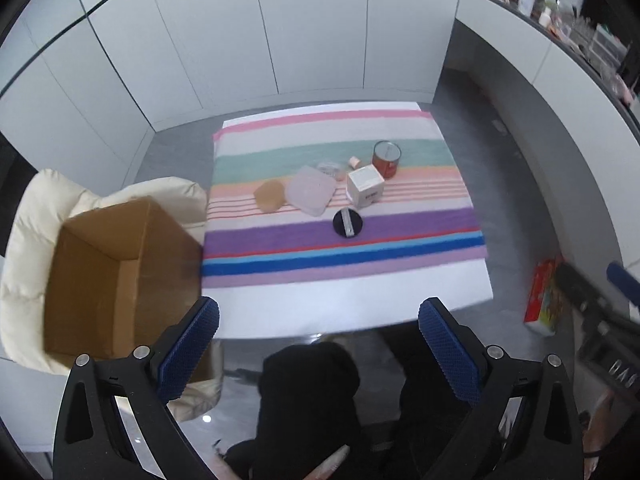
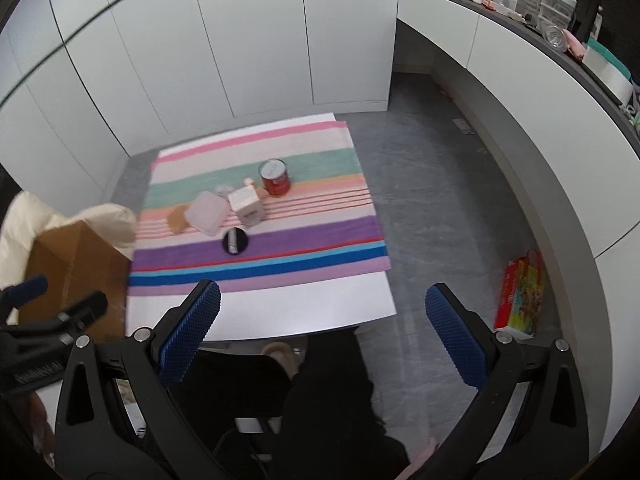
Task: Organize objects
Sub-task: 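Grasp the black MENOW puff with the right tool while the left tool grasps the tan sponge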
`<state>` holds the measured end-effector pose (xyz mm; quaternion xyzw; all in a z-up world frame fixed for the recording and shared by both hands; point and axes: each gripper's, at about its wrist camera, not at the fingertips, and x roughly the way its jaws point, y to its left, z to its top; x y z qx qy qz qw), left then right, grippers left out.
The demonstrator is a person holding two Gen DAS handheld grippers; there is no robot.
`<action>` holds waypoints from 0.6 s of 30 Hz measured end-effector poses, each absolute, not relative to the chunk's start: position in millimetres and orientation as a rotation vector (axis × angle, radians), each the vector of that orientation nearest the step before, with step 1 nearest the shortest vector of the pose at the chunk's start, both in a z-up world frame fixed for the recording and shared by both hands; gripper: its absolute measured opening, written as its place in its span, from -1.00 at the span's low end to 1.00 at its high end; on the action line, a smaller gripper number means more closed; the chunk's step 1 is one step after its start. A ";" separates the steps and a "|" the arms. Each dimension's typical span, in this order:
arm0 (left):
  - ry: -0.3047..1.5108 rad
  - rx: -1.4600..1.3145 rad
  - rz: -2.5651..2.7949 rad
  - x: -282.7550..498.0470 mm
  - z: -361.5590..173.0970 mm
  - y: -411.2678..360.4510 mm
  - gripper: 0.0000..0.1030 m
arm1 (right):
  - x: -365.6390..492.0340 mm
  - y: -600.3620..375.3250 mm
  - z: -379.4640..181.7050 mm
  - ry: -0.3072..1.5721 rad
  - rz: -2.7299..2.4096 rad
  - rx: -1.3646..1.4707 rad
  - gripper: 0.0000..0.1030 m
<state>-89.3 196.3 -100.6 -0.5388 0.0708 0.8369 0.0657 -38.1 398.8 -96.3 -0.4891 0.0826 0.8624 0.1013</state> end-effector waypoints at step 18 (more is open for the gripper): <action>-0.106 -1.878 2.412 -178.2 -234.3 149.6 0.86 | -109.7 401.4 -215.0 0.577 2.613 -1.704 1.00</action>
